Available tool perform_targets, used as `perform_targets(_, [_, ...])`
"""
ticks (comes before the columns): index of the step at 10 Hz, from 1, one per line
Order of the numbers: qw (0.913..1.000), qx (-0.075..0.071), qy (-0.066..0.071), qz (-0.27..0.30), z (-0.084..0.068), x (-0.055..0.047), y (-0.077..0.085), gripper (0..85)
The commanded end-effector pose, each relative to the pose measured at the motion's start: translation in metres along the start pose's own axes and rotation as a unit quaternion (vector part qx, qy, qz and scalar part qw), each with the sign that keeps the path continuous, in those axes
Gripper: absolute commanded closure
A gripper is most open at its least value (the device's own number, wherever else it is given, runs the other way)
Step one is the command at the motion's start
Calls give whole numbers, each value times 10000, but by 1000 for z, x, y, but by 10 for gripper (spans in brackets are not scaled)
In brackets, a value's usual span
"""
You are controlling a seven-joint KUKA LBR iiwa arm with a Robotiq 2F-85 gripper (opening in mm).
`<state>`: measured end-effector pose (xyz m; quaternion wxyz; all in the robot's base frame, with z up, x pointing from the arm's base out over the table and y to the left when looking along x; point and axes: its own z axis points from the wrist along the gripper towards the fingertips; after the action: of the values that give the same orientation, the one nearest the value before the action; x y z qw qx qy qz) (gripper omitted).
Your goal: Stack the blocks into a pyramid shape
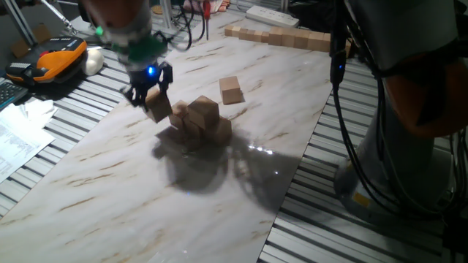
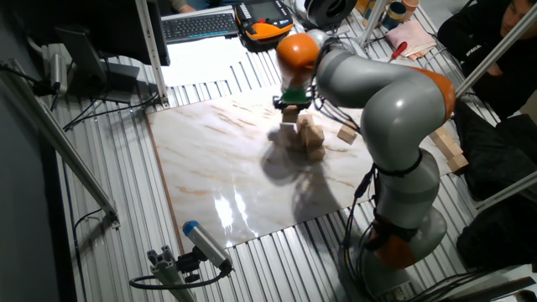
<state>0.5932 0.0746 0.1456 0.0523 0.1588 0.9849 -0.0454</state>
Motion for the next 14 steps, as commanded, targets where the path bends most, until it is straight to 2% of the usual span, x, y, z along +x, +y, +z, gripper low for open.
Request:
perform_targets(1, [10000,-14,16,-46,-2,-5,-10,850])
perform_targets(3, [9995,-65,73,-310,-4,-11,-28,850])
perform_targets(5, [9987,-170,23,-489,7,-9,-43,850])
perform_targets(7, [9975,-291,67,-644,16,-5,-54,850])
perform_targets(10, [9974,-362,111,-607,21,6,-52,850])
perform_targets(11, [9973,-333,117,-638,22,9,-53,850])
perform_targets(14, [9963,-421,115,-744,27,12,-61,850])
